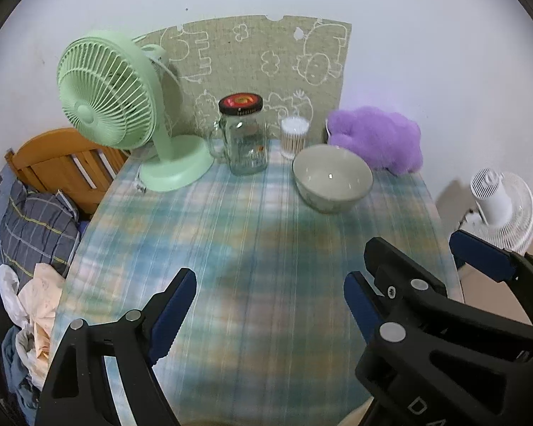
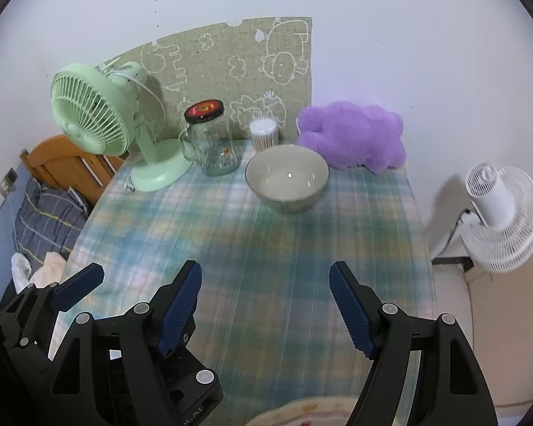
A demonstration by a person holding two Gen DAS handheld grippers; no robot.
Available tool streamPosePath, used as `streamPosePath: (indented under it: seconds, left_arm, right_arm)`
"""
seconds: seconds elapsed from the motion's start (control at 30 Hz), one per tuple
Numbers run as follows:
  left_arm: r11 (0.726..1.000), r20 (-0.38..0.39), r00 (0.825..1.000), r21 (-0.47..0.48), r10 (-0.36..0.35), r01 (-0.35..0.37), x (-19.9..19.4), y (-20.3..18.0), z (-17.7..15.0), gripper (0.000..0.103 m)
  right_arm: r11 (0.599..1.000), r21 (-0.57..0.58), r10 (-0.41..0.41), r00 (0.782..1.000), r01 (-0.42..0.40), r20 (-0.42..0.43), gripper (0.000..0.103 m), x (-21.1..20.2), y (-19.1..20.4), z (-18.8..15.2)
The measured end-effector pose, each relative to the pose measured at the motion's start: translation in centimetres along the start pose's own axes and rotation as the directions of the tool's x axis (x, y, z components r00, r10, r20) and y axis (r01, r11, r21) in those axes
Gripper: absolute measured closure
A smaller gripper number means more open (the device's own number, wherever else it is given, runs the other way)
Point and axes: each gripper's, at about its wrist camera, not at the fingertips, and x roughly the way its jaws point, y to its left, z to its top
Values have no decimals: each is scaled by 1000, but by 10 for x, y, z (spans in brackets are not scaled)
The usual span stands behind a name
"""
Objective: Organize plates and bowls
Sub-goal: 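Move both tools to the grey-beige bowl beside the purple plush, then close both tools on the rim of the bowl by the plush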
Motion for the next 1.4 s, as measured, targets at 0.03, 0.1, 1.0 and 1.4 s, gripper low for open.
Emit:
streamPosePath:
  seconds: [0.03,0.1,1.0,1.4]
  left_arm:
    - [1000,4,1000,-3,4,-4,3,-2,4,16]
    - [1000,13,1000,-8,14,-13,12,-7,16,17]
    - [998,7,998,35,61,-61,155,-55,105,21]
    - [997,-50,997,53,54,-51,204,-60,103,46]
  right_arm:
    - [1000,0,6,1000,-6,3,25,3,-3,4]
    - [1000,1,13,1000,-13,15,25,11,-9,16]
    - [998,61,-35,999,34,28,26,148,-73,111]
    - [994,94,-49,998,53,-43,53,202,-87,107]
